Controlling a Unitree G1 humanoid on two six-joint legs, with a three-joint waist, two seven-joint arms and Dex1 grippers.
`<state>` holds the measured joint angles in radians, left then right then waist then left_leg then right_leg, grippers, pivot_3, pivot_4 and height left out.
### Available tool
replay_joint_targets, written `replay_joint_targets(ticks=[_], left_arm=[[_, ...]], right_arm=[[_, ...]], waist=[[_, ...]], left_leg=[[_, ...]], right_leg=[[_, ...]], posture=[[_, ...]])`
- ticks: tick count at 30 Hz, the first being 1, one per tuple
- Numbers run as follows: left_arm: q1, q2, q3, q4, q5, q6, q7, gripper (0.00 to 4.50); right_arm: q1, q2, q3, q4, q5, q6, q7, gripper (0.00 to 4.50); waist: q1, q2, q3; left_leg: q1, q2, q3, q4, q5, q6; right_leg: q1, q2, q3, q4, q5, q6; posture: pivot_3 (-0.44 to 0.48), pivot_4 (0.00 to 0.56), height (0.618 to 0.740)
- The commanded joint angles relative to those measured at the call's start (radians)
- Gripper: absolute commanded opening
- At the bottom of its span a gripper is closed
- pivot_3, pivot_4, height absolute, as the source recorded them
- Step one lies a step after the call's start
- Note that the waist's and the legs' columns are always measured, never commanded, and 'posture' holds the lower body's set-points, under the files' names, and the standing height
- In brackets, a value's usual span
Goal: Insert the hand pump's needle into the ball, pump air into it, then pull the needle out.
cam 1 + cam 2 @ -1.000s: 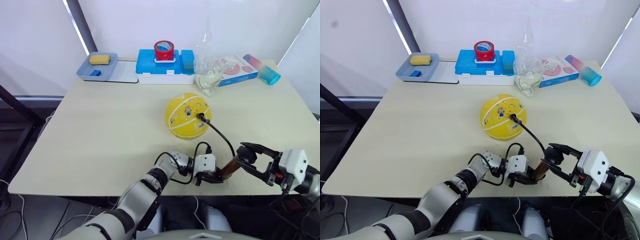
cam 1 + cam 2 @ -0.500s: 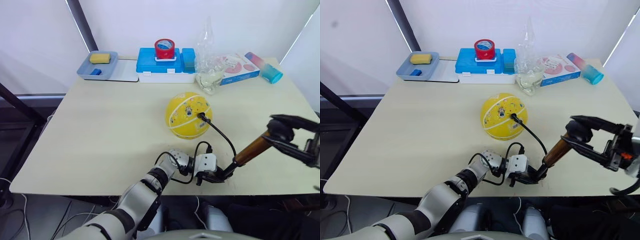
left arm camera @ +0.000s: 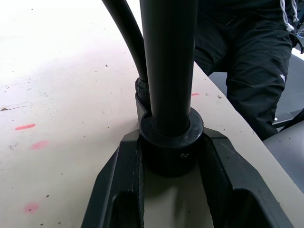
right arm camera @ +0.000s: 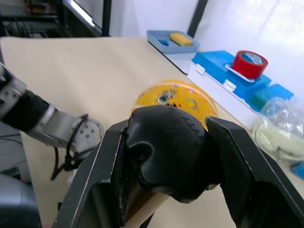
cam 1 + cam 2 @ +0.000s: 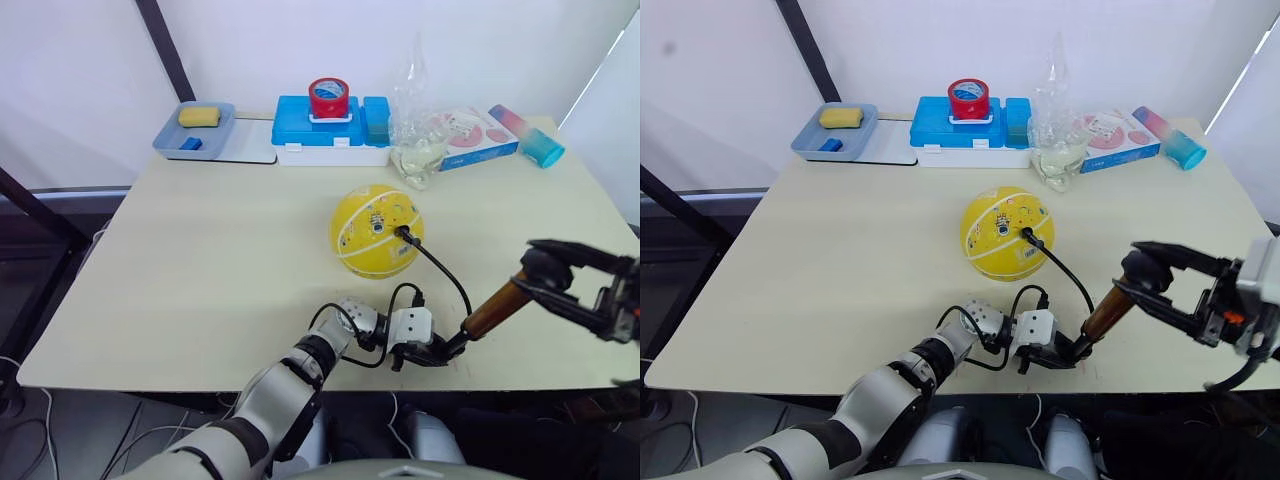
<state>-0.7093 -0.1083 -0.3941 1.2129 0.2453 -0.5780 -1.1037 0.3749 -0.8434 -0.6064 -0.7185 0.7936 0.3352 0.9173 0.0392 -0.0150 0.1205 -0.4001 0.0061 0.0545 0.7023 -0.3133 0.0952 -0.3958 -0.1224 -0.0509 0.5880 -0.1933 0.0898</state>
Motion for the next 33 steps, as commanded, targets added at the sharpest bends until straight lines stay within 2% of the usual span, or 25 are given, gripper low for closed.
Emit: replay_joint_targets(ticks=[1, 7, 11, 16, 20, 28, 30, 33], left_arm=[[0.01, 0.017, -0.012, 0.03, 0.026, 0.018, 0.01, 1.1], [0.008, 0.014, -0.011, 0.03, 0.026, 0.019, 0.014, 1.1], [0.008, 0.012, -0.011, 0.031, 0.026, 0.02, 0.013, 1.1], [0.007, 0.011, -0.014, 0.033, 0.028, 0.017, 0.007, 1.1], [0.0, 0.007, -0.014, 0.035, 0.027, 0.018, 0.006, 1.1], [-0.005, 0.008, -0.017, 0.039, 0.029, 0.015, -0.003, 1.1], [-0.006, 0.007, -0.017, 0.04, 0.029, 0.014, -0.004, 1.1], [-0.008, 0.008, -0.017, 0.041, 0.028, 0.013, -0.004, 1.1]], right_arm=[[0.069, 0.045, 0.17, 0.076, -0.185, -0.095, 0.057, 1.91], [0.073, 0.125, 0.316, 0.193, -0.344, -0.25, 0.042, 1.91], [0.058, 0.127, 0.318, 0.198, -0.345, -0.282, 0.038, 1.91], [0.039, 0.07, 0.191, 0.093, -0.184, -0.226, 0.056, 1.91], [-0.008, 0.006, 0.016, 0.016, 0.001, -0.122, 0.013, 1.91], [-0.081, -0.105, -0.26, -0.01, 0.269, 0.051, -0.04, 1.91], [-0.095, -0.124, -0.3, -0.005, 0.303, 0.084, -0.044, 1.91], [-0.12, -0.134, -0.29, -0.005, 0.312, 0.114, -0.05, 1.91]], waist=[[0.0, 0.0, -0.001], [-0.001, -0.003, -0.002], [-0.001, -0.002, -0.002], [0.001, 0.001, 0.0], [0.002, 0.003, 0.002], [0.002, 0.004, 0.003], [0.001, 0.004, 0.004], [0.001, 0.004, 0.004]], left_leg=[[0.0, 0.0, 0.0, 0.0, 0.0, 0.0], [0.001, 0.0, 0.0, 0.0, 0.0, 0.0], [0.001, 0.0, 0.0, 0.0, 0.0, 0.0], [0.001, 0.0, 0.0, 0.0, 0.0, 0.0], [0.0, -0.001, -0.001, 0.0, 0.0, 0.0], [-0.001, -0.001, -0.002, 0.0, 0.0, 0.0], [-0.001, -0.001, -0.002, 0.0, 0.0, 0.0], [-0.001, -0.001, -0.002, 0.0, 0.0, 0.0]], right_leg=[[0.0, 0.0, 0.0, 0.0, 0.0, 0.0], [0.001, 0.0, -0.001, 0.0, 0.0, 0.0], [0.001, 0.0, -0.001, 0.0, 0.0, 0.0], [0.001, -0.001, -0.001, 0.0, 0.0, 0.0], [0.001, -0.001, -0.002, -0.001, 0.0, 0.0], [0.001, -0.002, -0.002, -0.001, 0.0, 0.0], [0.001, -0.002, -0.002, -0.001, 0.0, 0.0], [0.001, -0.002, -0.002, -0.001, 0.0, 0.0]], posture=[[0.0, 0.15, 0.737], [0.0, 0.15, 0.737], [0.0, 0.15, 0.737], [0.0, 0.15, 0.737], [0.0, 0.15, 0.737], [0.0, 0.15, 0.737], [0.0, 0.15, 0.737], [0.0, 0.15, 0.737]])
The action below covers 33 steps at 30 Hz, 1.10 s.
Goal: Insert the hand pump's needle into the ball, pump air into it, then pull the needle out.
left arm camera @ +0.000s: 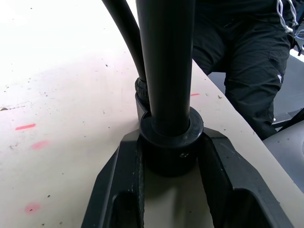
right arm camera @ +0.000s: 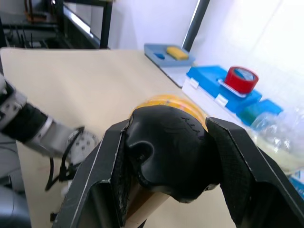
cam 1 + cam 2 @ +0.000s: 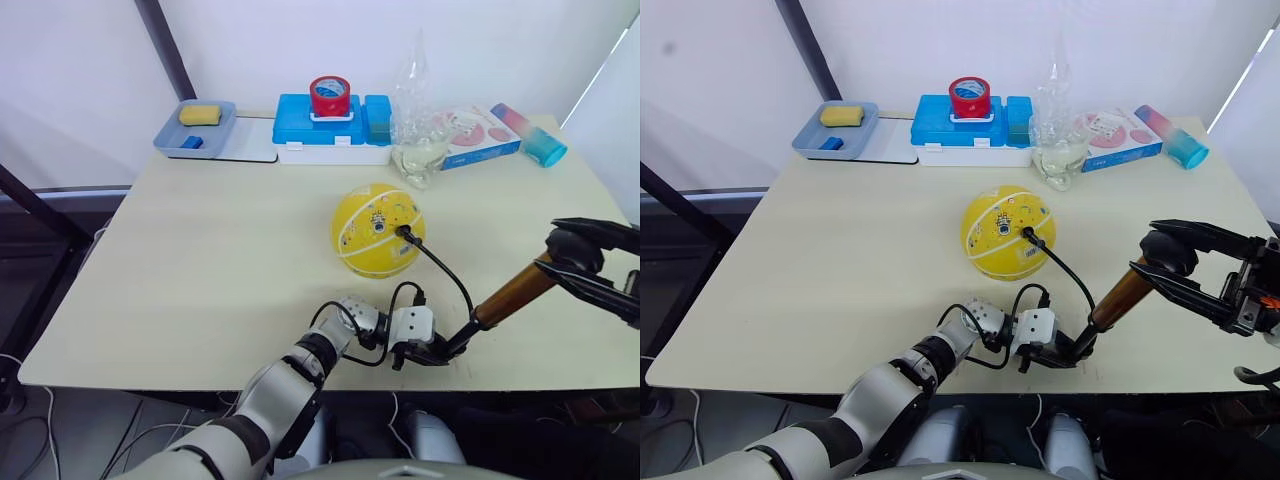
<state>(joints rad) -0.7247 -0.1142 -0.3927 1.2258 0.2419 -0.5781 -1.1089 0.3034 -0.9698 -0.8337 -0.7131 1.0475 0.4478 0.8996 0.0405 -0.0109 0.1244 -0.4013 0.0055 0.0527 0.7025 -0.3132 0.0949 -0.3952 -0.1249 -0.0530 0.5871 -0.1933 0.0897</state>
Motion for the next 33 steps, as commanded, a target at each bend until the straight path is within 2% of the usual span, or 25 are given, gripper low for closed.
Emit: replay_joint_targets(ticks=[1, 6, 9, 15, 19, 22, 26, 33], left_arm=[[0.008, 0.014, -0.018, 0.028, 0.032, 0.013, 0.001, 1.1], [0.01, 0.016, -0.018, 0.027, 0.031, 0.012, -0.002, 1.1], [0.014, 0.019, -0.02, 0.026, 0.033, 0.01, -0.004, 1.1], [0.014, 0.028, -0.019, 0.024, 0.034, 0.009, -0.001, 1.1], [0.011, 0.029, -0.018, 0.025, 0.034, 0.012, 0.001, 1.1], [0.013, 0.029, -0.018, 0.024, 0.035, 0.01, -0.001, 1.1], [0.01, 0.027, -0.019, 0.026, 0.037, 0.011, -0.002, 1.1], [0.011, 0.021, -0.022, 0.029, 0.039, 0.008, -0.007, 1.1]], right_arm=[[-0.049, -0.004, -0.046, -0.015, 0.049, 0.01, -0.029, 1.91], [0.008, 0.07, 0.143, -0.036, -0.096, -0.008, 0.008, 1.91], [0.047, 0.116, 0.286, -0.007, -0.243, -0.068, 0.031, 1.91], [0.102, 0.229, 0.529, 0.13, -0.521, -0.267, 0.032, 1.91], [0.127, 0.29, 0.61, 0.211, -0.647, -0.42, 0.039, 1.91], [0.137, 0.29, 0.591, 0.204, -0.643, -0.461, 0.043, 1.91], [0.14, 0.251, 0.489, 0.132, -0.531, -0.422, 0.048, 1.91], [0.116, 0.13, 0.181, -0.004, -0.202, -0.235, 0.02, 1.91]], waist=[[0.0, 0.0, 0.0], [-0.001, -0.002, -0.001], [-0.002, -0.002, -0.002], [-0.002, -0.006, -0.004], [-0.003, -0.006, -0.005], [-0.004, -0.006, -0.006], [-0.002, -0.005, -0.005], [0.0, -0.001, -0.001]], left_leg=[[0.0, 0.0, 0.0, 0.0, 0.0, 0.0], [0.0, 0.0, 0.0, 0.0, 0.0, 0.0], [0.001, 0.0, 0.0, 0.0, 0.0, 0.0], [0.001, 0.0, -0.001, 0.0, 0.0, 0.0], [0.002, 0.0, -0.002, 0.0, 0.001, -0.001], [0.002, 0.0, -0.002, 0.0, 0.001, -0.002], [0.002, 0.0, -0.002, 0.0, 0.001, -0.002], [0.0, 0.0, -0.003, 0.0, 0.001, -0.002]], right_leg=[[0.0, 0.0, 0.0, 0.0, 0.0, 0.0], [0.0, 0.001, 0.0, 0.0, 0.0, 0.0], [0.001, 0.001, 0.0, 0.001, 0.0, 0.0], [0.001, 0.003, -0.001, 0.001, 0.0, 0.0], [0.001, 0.004, -0.001, 0.002, -0.001, -0.001], [0.001, 0.004, -0.002, 0.002, -0.001, -0.001], [0.001, 0.004, -0.002, 0.003, -0.001, -0.001], [0.001, 0.003, -0.003, 0.001, -0.001, -0.001]], posture=[[0.0, 0.15, 0.737], [0.0, 0.15, 0.737], [0.0, 0.15, 0.737], [0.0, 0.15, 0.737], [0.0, 0.15, 0.737], [0.0, 0.15, 0.737], [0.0, 0.15, 0.737], [0.0, 0.15, 0.737]])
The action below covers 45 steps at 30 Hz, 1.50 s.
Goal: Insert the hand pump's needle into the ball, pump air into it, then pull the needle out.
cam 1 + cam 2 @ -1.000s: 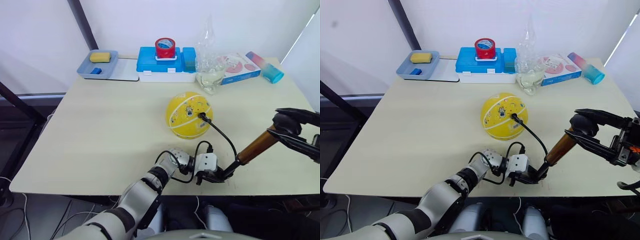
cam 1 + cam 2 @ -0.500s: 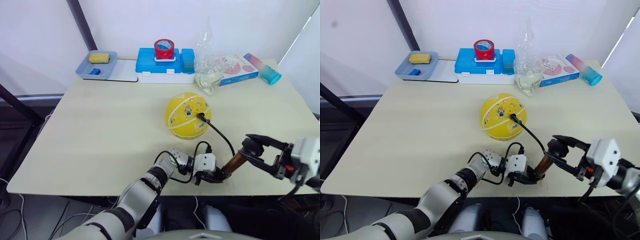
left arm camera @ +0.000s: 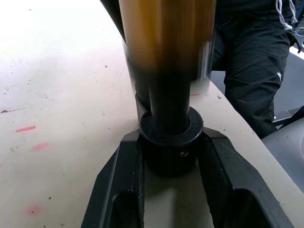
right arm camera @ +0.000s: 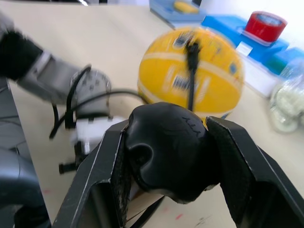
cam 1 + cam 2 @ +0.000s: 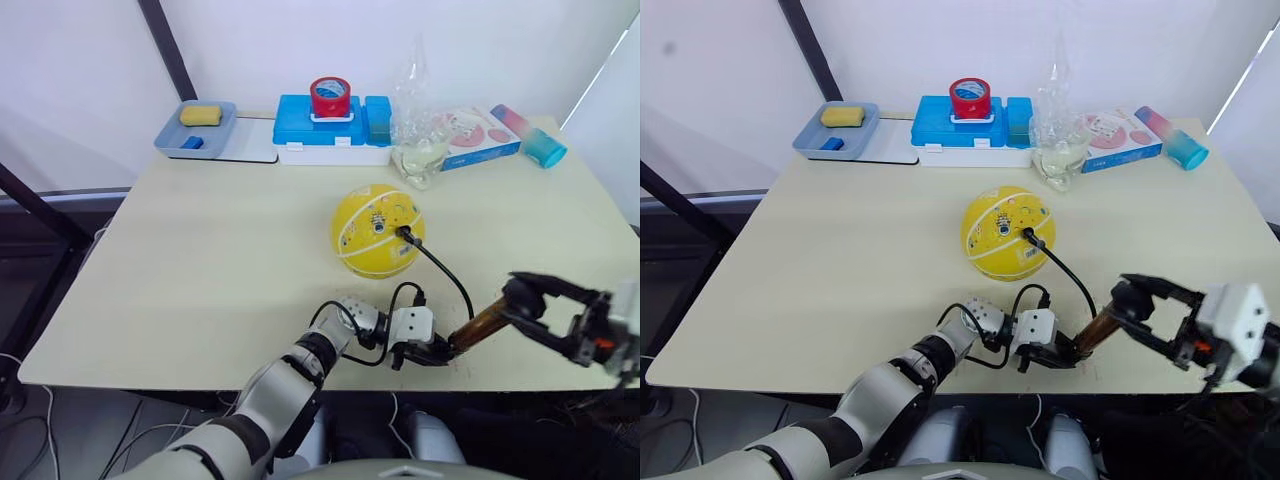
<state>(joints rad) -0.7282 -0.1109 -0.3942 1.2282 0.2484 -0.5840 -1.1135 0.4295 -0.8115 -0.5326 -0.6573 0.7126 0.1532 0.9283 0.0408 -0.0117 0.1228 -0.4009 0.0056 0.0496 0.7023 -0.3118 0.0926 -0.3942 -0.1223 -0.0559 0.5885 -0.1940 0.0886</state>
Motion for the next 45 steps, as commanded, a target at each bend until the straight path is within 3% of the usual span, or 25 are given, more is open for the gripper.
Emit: replay_joint_targets(ticks=[1, 6, 11, 13, 20, 27, 31, 38, 45], left_arm=[[0.015, 0.017, -0.02, 0.027, 0.032, 0.014, -0.003, 1.1], [0.016, 0.017, -0.02, 0.027, 0.031, 0.013, -0.008, 1.1], [0.018, 0.017, -0.02, 0.027, 0.031, 0.013, -0.008, 1.1], [0.018, 0.016, -0.02, 0.027, 0.031, 0.012, -0.007, 1.1], [0.019, 0.014, -0.019, 0.027, 0.031, 0.016, -0.003, 1.1], [0.019, 0.013, -0.019, 0.025, 0.033, 0.014, 0.0, 1.1], [0.018, 0.01, -0.019, 0.023, 0.032, 0.013, 0.001, 1.1], [0.019, 0.009, -0.018, 0.023, 0.029, 0.013, 0.002, 1.1], [0.018, 0.011, -0.019, 0.023, 0.029, 0.01, -0.005, 1.1]], right_arm=[[-0.015, -0.047, -0.169, -0.067, 0.177, 0.086, -0.013, 1.91], [-0.05, -0.132, -0.379, -0.062, 0.365, 0.21, -0.018, 1.91], [-0.111, -0.181, -0.412, -0.062, 0.439, 0.29, -0.053, 1.91], [-0.112, -0.165, -0.372, -0.083, 0.422, 0.308, -0.053, 1.91], [-0.03, -0.065, -0.086, -0.086, 0.091, 0.213, 0.001, 1.91], [0.005, 0.044, 0.229, 0.081, -0.258, -0.03, 0.009, 1.91], [0.009, 0.083, 0.285, 0.145, -0.318, -0.111, 0.009, 1.91], [0.032, 0.058, 0.165, 0.06, -0.191, -0.093, 0.017, 1.91], [-0.015, -0.059, -0.171, -0.077, 0.159, 0.088, -0.012, 1.91]], waist=[[0.0, 0.0, 0.0], [0.0, 0.0, 0.001], [0.0, 0.0, 0.002], [0.0, 0.001, 0.002], [-0.001, -0.002, 0.001], [-0.002, -0.003, -0.001], [-0.002, -0.004, -0.004], [0.001, -0.003, -0.003], [0.001, 0.0, 0.0]], left_leg=[[0.0, 0.0, 0.0, 0.0, 0.0, 0.0], [0.0, 0.0, 0.0, 0.0, 0.0, 0.0], [-0.001, 0.0, 0.0, 0.0, 0.0, 0.0], [-0.001, 0.0, 0.0, 0.0, 0.0, 0.0], [-0.001, 0.0, -0.001, 0.0, 0.0, 0.0], [0.0, 0.0, -0.001, 0.0, 0.0, 0.0], [0.0, 0.0, -0.001, 0.0, 0.001, -0.001], [0.0, 0.0, -0.001, 0.0, 0.001, -0.001], [-0.001, -0.001, -0.002, 0.0, 0.001, -0.001]], right_leg=[[0.0, 0.0, 0.0, 0.0, 0.0, 0.0], [0.0, -0.001, 0.0, 0.0, 0.0, 0.0], [0.0, -0.002, 0.0, 0.0, 0.0, 0.0], [-0.001, -0.002, 0.0, 0.0, 0.0, 0.0], [0.0, -0.001, -0.001, 0.0, 0.0, 0.0], [0.0, 0.001, 0.0, 0.001, 0.0, 0.0], [0.0, 0.002, -0.001, 0.001, 0.0, 0.0], [0.0, 0.001, -0.001, 0.002, 0.0, -0.001], [0.0, 0.0, -0.001, 0.001, 0.0, -0.001]], posture=[[0.0, 0.15, 0.737], [0.0, 0.15, 0.737], [0.0, 0.15, 0.737], [0.0, 0.15, 0.737], [0.0, 0.15, 0.737], [0.0, 0.15, 0.737], [0.0, 0.15, 0.737], [0.0, 0.15, 0.737], [0.0, 0.15, 0.737]])
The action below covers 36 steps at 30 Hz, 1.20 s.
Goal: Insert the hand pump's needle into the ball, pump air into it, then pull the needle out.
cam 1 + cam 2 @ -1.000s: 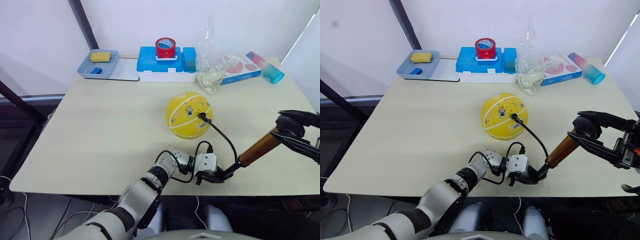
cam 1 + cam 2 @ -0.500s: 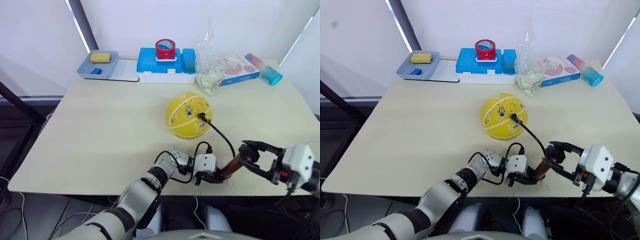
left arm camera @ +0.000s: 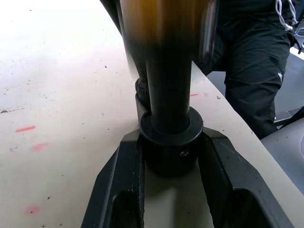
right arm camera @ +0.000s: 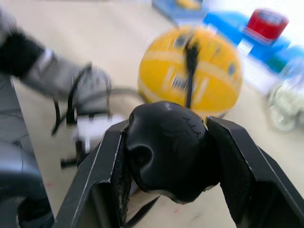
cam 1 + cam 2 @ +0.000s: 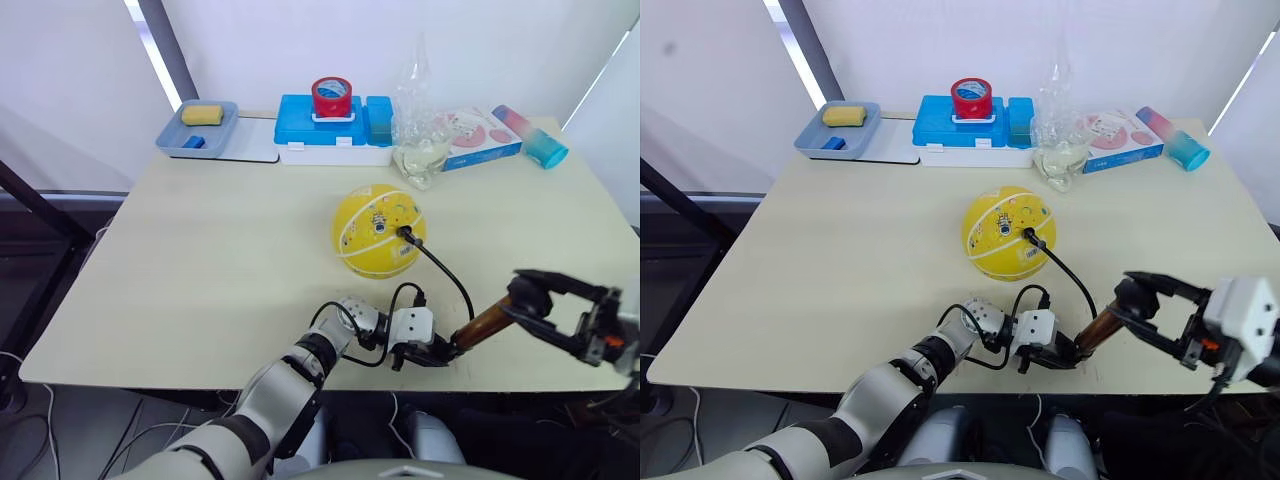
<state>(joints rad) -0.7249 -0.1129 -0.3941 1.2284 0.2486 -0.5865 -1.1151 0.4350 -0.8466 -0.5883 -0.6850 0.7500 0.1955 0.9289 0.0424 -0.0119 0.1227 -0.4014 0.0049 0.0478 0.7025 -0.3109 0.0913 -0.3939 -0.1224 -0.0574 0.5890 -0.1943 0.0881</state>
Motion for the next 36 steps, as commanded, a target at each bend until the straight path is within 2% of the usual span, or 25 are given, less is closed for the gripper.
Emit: replay_joint_targets(ticks=[1, 6, 9, 11, 15, 20, 27, 32, 36], left_arm=[[0.014, 0.014, -0.019, 0.023, 0.029, 0.012, -0.005, 1.1], [0.012, 0.015, -0.018, 0.023, 0.029, 0.013, -0.009, 1.1], [0.012, 0.015, -0.019, 0.023, 0.029, 0.013, -0.011, 1.1], [0.012, 0.015, -0.019, 0.023, 0.029, 0.013, -0.012, 1.1], [0.011, 0.013, -0.019, 0.023, 0.031, 0.014, -0.009, 1.1], [0.015, 0.015, -0.018, 0.021, 0.031, 0.014, -0.004, 1.1], [0.021, 0.019, -0.019, 0.018, 0.031, 0.012, 0.0, 1.1], [0.019, 0.021, -0.019, 0.018, 0.031, 0.011, 0.001, 1.1], [0.015, 0.018, -0.019, 0.02, 0.031, 0.012, 0.0, 1.1]], right_arm=[[-0.032, -0.04, -0.158, -0.054, 0.163, 0.073, -0.02, 1.91], [-0.071, -0.128, -0.349, -0.049, 0.359, 0.215, -0.037, 1.91], [-0.077, -0.136, -0.36, -0.053, 0.425, 0.276, -0.052, 1.91], [-0.077, -0.129, -0.329, -0.06, 0.404, 0.294, -0.052, 1.91], [-0.028, -0.06, -0.119, -0.073, 0.184, 0.23, -0.007, 1.91], [0.03, 0.034, 0.124, 0.013, -0.08, 0.077, 0.039, 1.91], [0.055, 0.112, 0.336, 0.161, -0.324, -0.127, 0.04, 1.91], [0.03, 0.139, 0.291, 0.14, -0.251, -0.157, 0.029, 1.91], [0.003, 0.087, 0.137, 0.05, -0.089, -0.079, 0.011, 1.91]], waist=[[0.0, 0.0, 0.0], [-0.001, 0.0, 0.001], [-0.001, -0.001, 0.002], [-0.001, 0.0, 0.002], [-0.001, -0.003, 0.001], [-0.003, -0.006, -0.003], [-0.002, -0.008, -0.005], [-0.002, -0.008, -0.005], [-0.001, -0.005, -0.003]], left_leg=[[0.0, 0.0, 0.0, 0.0, 0.0, 0.0], [0.0, 0.0, 0.0, 0.0, 0.0, 0.0], [-0.001, 0.0, 0.0, 0.0, 0.0, 0.0], [-0.001, 0.0, 0.0, 0.0, 0.0, 0.0], [-0.001, 0.0, 0.0, 0.0, 0.0, 0.0], [0.001, 0.0, 0.001, 0.0, 0.0, 0.0], [0.001, 0.0, 0.0, 0.0, 0.0, 0.0], [0.001, 0.0, 0.0, 0.0, 0.0, 0.0], [0.001, 0.0, 0.0, 0.0, 0.0, 0.0]], right_leg=[[0.0, 0.0, 0.0, 0.0, 0.0, 0.0], [0.0, -0.001, 0.0, 0.0, 0.0, 0.0], [0.0, -0.001, 0.0, 0.0, 0.0, 0.0], [0.0, -0.002, 0.0, -0.001, 0.0, 0.0], [0.0, -0.001, 0.0, -0.001, 0.0, 0.0], [0.0, 0.0, 0.001, 0.001, 0.0, 0.0], [0.0, 0.001, 0.0, 0.001, 0.0, 0.0], [0.0, 0.001, 0.0, 0.001, 0.0, 0.0], [0.0, 0.001, 0.0, 0.001, 0.0, 0.0]], posture=[[0.0, 0.15, 0.737], [0.0, 0.15, 0.737], [0.0, 0.15, 0.737], [0.0, 0.15, 0.737], [0.0, 0.15, 0.737], [0.0, 0.15, 0.737], [0.0, 0.15, 0.737], [0.0, 0.15, 0.737], [0.0, 0.15, 0.737]])
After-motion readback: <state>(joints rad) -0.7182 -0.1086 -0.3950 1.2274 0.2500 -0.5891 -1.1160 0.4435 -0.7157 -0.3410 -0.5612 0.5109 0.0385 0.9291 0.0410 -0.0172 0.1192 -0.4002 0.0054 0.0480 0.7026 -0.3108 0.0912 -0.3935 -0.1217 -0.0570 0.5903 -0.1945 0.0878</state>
